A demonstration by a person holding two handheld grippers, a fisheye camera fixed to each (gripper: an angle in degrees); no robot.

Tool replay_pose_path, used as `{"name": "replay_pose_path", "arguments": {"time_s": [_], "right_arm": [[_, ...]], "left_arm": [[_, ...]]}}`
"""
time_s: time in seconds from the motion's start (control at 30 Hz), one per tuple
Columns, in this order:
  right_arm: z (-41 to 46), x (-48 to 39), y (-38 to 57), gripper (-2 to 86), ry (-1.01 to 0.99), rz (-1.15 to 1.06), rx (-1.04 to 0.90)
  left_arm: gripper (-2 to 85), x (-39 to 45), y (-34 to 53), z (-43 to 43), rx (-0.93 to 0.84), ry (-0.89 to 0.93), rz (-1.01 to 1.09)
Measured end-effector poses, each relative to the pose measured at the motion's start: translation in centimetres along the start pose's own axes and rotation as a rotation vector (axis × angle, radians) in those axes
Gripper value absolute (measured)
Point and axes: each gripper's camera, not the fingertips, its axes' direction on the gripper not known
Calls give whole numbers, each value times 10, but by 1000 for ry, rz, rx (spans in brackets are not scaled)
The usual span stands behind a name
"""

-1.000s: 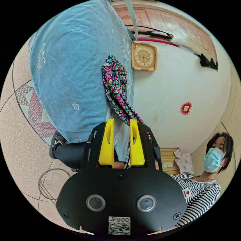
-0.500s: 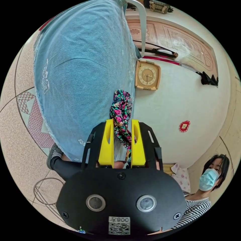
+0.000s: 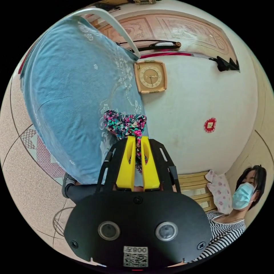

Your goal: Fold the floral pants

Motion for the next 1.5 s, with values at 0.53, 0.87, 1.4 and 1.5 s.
{"name": "replay_pose_path", "arguments": {"time_s": [0.53,0.87,1.4,1.5], "right_arm": [[-235,31,288,18,-93,-176,359],[-520,-68,508,19,173,-527,883],[-620,189,674,23,319,-24,1138],[-617,213,675,23,323,-31,1140]], "left_arm": [[32,350,52,155,-382,124,276],[32,704,151,443,-778,448,613],[35,894,351,732,-1221,42,784],[39,921,356,745,-1246,76,771]]}}
